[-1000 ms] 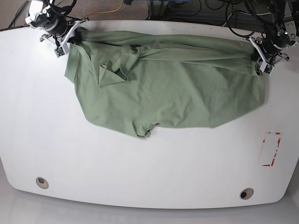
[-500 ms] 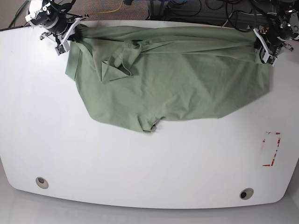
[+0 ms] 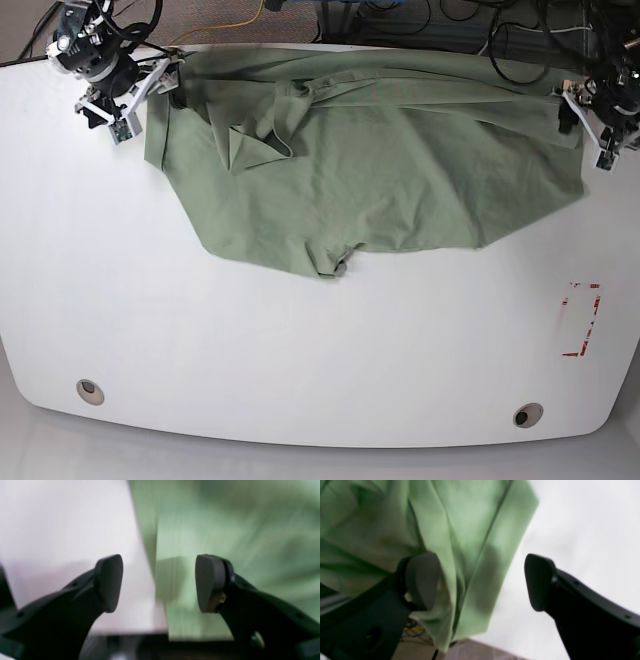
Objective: Layout the t-shirt on the table in an organized manner, then fold the t-shirt properly
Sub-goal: 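Drag the shirt back with both grippers and release the right gripper, then reach the right gripper into the shirt and pinch a fold of fabric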
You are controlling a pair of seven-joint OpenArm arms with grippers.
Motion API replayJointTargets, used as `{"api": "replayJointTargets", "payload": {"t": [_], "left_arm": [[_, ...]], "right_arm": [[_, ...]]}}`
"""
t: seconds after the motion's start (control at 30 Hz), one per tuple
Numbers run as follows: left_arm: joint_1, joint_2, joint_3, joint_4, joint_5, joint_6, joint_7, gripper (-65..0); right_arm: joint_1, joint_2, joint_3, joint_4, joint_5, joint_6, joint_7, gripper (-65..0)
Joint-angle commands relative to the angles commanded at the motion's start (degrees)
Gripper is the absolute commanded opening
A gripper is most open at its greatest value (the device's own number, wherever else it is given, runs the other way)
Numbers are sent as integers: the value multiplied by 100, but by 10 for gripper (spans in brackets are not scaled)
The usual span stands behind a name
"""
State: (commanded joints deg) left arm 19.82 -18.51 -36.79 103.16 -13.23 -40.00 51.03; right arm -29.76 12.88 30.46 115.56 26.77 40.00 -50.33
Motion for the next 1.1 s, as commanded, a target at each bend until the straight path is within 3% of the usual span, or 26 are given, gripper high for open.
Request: {"api": "replayJointTargets", "payload": {"t": [0.1,0.23,0.4,0.73,1.1], "left_arm": [[-176,9,-26,0,9,0,0,-228],[-220,9,-9,-9,9,0,0,-228],[-316,88,-18,-9,18,0,0,-228],[-308,185,-35,-18,44,0,0,-229],[-299,185,-44,-26,44,0,0,-229]], "right_arm": [[35,26,-18,-18,809,0,-220,-147],[185,62,-413,-9,2040,0,-897,-147],[193,18,-765,-18,2716,0,-1389,-147],[211,9,-1723,-44,2822,0,-1415,-147],[563,18,-2418,-1037,2822,0,-1398,-147]]}}
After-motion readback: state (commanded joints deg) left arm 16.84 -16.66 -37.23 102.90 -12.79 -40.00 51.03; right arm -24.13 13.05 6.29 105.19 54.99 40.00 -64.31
